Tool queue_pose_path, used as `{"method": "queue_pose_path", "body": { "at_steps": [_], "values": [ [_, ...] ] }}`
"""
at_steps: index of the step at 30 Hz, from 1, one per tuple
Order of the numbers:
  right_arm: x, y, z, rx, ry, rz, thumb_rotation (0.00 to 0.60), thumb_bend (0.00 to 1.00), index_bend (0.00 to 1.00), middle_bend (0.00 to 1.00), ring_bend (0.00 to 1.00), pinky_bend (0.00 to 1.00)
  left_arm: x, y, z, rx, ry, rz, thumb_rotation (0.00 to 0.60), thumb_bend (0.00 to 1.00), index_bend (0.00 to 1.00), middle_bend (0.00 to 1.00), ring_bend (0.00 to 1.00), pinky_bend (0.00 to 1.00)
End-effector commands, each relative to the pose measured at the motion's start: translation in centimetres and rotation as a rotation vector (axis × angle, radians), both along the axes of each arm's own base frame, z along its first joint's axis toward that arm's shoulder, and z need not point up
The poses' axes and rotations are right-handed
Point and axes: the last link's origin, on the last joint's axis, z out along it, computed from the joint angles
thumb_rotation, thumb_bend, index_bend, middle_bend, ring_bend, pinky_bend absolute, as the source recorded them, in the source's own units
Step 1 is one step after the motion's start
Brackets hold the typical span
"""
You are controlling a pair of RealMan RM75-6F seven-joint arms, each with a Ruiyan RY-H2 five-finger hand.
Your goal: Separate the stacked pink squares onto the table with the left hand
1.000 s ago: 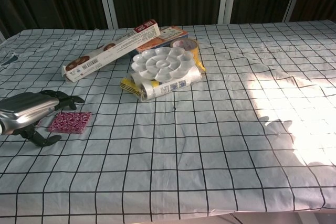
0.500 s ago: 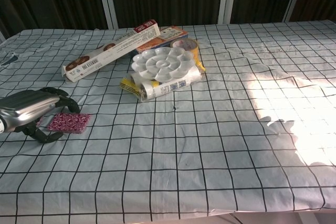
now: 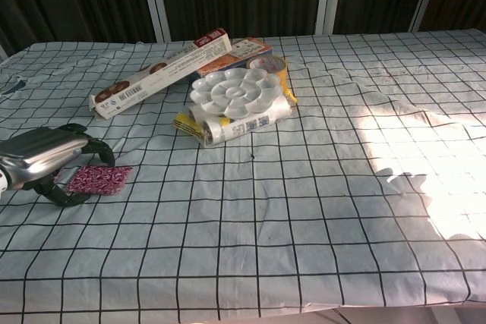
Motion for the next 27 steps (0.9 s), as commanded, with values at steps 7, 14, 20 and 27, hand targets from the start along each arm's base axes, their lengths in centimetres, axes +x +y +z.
{"method": "queue_pose_path", "body": {
  "at_steps": [7, 14, 20, 27],
  "values": [
    [0.0, 0.0, 0.0, 0.000, 0.001, 0.000, 0.600, 0.19, 0.00, 0.00, 0.00, 0.00, 0.1, 0.1, 0.2, 0.017, -0.009, -0.013, 0.600, 0.31, 0.47, 0.62, 0.25, 0.00],
    [0.0, 0.0, 0.0, -0.001, 0.000, 0.001, 0.600, 0.19, 0.00, 0.00, 0.00, 0.00, 0.1, 0.0, 0.7, 0.049, -0.037, -0.029, 0.600, 0.31, 0.51, 0.67, 0.29, 0.00],
    [0.0, 0.0, -0.1, -0.001, 0.002, 0.001, 0.600, 0.19, 0.00, 0.00, 0.00, 0.00, 0.0, 0.0, 1.1, 0.071, -0.056, -0.037, 0.600, 0.31, 0.54, 0.70, 0.32, 0.00],
    [0.0, 0.0, -0.1, -0.001, 0.005, 0.000, 0.600, 0.19, 0.00, 0.00, 0.00, 0.00, -0.6, -0.4, 3.2, 0.130, -0.063, -0.048, 0.600, 0.32, 0.54, 0.71, 0.33, 0.00]
  ]
}}
